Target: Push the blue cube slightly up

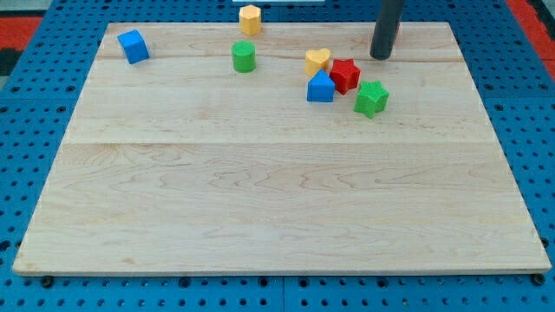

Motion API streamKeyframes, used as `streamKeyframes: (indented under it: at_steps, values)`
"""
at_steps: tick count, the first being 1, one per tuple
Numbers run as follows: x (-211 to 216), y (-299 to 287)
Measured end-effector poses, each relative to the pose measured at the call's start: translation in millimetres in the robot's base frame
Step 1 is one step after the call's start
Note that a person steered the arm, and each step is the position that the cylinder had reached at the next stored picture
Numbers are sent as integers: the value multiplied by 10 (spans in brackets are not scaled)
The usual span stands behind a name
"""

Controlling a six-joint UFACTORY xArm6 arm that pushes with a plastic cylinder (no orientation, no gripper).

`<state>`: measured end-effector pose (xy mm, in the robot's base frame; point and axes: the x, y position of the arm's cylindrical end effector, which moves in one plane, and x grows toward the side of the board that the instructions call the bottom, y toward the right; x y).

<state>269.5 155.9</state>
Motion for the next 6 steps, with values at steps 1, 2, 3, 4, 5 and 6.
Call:
streamKeyframes:
  at_steps: [1, 2, 3, 4, 5, 6]
  values:
    - [-194, 145]
    - [-211, 156]
    - [-237, 96]
    - [-292, 91]
    - [-292, 49]
    - [-311, -880]
